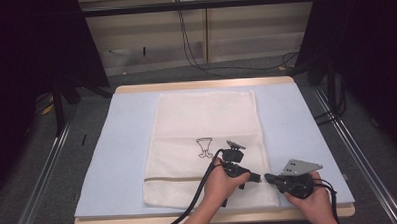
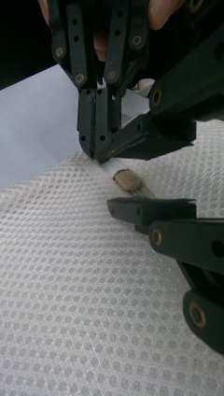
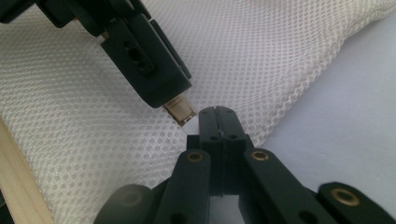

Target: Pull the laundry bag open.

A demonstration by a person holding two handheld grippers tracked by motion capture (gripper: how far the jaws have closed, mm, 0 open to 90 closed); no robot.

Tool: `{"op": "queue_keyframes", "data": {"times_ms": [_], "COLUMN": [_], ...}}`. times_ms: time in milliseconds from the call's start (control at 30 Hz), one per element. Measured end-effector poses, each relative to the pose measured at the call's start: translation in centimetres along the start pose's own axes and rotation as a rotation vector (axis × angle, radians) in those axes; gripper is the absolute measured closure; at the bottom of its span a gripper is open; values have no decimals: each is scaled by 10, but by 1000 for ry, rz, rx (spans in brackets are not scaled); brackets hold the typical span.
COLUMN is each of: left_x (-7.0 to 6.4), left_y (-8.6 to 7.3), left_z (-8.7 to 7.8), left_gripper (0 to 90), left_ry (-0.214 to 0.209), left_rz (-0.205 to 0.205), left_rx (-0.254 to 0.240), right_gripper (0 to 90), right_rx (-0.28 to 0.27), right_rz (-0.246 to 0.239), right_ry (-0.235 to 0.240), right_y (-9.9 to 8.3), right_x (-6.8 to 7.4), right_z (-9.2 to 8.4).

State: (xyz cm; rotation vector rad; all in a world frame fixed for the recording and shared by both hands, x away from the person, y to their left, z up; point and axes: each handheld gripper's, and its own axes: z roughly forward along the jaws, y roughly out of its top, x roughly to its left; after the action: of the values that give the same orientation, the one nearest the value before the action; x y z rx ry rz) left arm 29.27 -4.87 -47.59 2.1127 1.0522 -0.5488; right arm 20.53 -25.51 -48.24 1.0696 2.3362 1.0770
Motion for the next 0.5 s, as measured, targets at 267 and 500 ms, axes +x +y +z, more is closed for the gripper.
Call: {"op": "queue_keyframes", "data": {"times_ms": [267,500], "left_x": [-1,-2], "left_y": [1,0], "left_z": [9,1], "left_gripper": [844,875], "left_ry": [3,2], "left_rz": [-53,-55], "left_rx": [-9,6], "right_gripper": [900,900], "right_rx": [4,7], "right_rz": [3,-6], "right_ry": [2,5], "right_y": [-1,-1], "right_x": [0,0], "right_z": [0,1]}}
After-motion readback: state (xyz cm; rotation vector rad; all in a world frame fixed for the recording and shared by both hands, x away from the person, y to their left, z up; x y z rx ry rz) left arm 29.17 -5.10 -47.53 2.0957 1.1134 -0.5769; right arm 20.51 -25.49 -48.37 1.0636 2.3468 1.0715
